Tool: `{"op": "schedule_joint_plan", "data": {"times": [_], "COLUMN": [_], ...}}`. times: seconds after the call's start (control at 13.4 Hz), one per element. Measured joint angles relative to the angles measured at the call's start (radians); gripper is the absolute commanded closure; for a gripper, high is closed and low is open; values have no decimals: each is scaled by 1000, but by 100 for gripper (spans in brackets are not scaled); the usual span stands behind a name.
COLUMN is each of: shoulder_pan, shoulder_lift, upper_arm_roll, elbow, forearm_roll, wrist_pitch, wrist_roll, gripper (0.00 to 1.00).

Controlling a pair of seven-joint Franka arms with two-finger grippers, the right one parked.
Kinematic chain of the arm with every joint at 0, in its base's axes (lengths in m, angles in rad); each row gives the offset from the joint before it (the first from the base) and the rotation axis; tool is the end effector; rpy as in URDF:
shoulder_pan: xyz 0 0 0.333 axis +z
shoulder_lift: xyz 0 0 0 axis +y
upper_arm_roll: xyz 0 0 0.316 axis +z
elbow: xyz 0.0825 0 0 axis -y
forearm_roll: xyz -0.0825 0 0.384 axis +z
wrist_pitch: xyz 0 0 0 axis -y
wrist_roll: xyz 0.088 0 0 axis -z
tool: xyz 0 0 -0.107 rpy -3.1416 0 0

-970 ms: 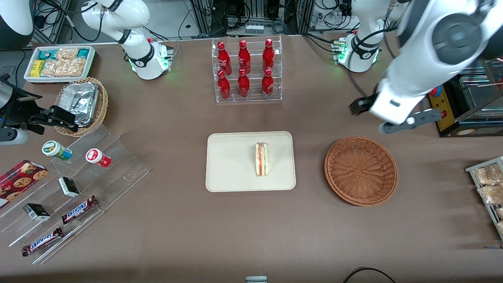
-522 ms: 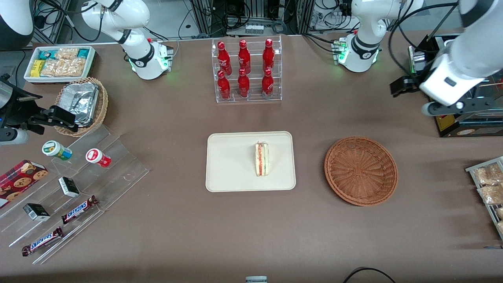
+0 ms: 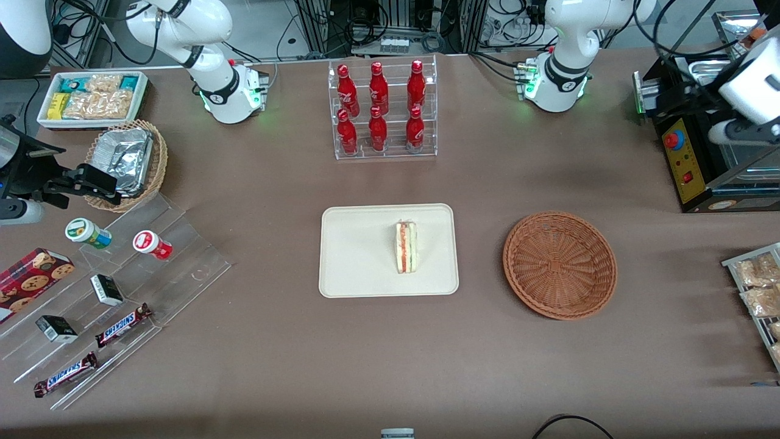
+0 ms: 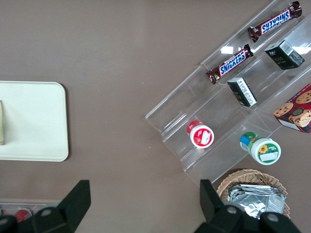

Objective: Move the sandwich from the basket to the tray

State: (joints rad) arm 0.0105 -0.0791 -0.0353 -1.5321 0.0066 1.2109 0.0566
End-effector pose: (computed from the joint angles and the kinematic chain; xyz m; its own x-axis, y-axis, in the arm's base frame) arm 0.4886 -0.0121 0.6566 0.9677 -0.0775 -0.2399 -0.0788 -0.9969 0.0042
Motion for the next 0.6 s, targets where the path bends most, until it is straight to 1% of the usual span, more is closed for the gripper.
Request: {"op": "schedule_joint_plan", "data": {"times": [0.3, 0.6], "shoulder_pan": [4, 4], "shoulder_lift": [-16, -5], "upper_arm_roll": [47, 42], "elbow": [-24, -27], "forearm_roll": [28, 29], "wrist_pitch": [38, 66], "wrist_roll": [15, 8], "gripper": [0, 0]}}
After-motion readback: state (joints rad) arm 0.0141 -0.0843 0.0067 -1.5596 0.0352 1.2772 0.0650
